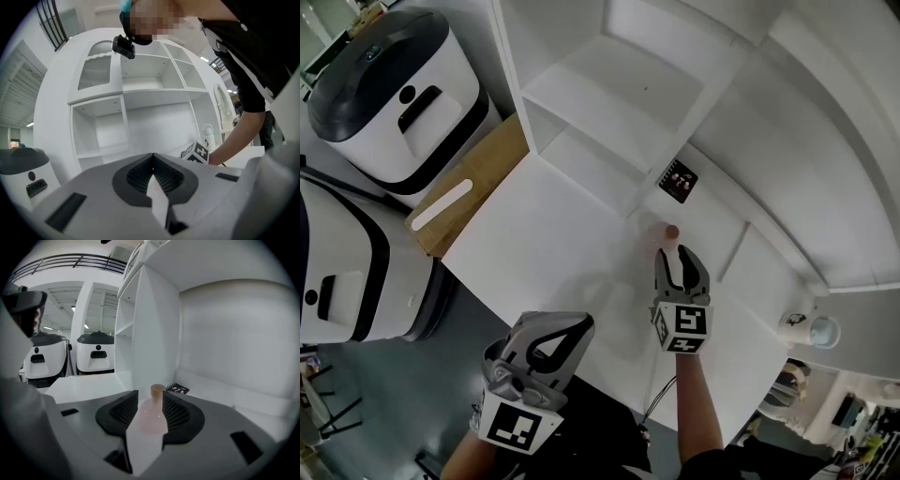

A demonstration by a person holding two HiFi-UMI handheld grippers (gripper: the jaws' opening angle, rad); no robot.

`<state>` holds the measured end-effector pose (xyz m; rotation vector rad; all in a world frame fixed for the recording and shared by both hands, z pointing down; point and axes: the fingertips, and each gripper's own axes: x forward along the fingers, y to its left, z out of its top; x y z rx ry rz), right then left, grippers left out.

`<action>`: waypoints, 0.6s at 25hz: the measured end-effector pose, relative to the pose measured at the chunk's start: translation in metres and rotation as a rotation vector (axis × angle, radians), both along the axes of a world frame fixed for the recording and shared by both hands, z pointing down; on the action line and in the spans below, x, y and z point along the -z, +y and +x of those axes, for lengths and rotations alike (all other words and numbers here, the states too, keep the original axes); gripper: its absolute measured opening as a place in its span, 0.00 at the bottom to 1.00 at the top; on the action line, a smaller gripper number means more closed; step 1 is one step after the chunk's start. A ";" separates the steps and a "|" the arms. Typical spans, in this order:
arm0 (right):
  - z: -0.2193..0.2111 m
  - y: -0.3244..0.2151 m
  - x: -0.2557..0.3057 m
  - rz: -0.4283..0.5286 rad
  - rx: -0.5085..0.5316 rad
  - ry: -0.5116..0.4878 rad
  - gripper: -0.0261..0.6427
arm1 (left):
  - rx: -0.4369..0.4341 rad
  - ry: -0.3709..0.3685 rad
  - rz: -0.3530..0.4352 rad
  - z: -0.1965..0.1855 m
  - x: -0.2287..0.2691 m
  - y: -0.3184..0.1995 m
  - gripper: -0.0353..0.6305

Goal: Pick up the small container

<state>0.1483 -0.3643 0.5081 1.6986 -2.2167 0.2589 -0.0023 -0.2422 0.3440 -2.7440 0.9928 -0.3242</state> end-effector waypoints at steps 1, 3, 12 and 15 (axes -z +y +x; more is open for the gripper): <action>0.001 -0.003 -0.004 -0.006 -0.006 -0.004 0.26 | 0.008 -0.003 -0.006 -0.001 -0.002 0.001 0.05; 0.003 -0.008 -0.010 -0.017 -0.017 -0.018 0.26 | 0.021 -0.007 -0.014 -0.003 -0.005 0.001 0.05; 0.002 -0.036 -0.021 -0.026 -0.007 -0.029 0.29 | 0.054 -0.027 -0.023 -0.011 -0.013 -0.001 0.05; 0.002 -0.042 -0.021 -0.020 -0.005 -0.048 0.28 | 0.067 -0.030 -0.026 -0.015 -0.014 -0.004 0.05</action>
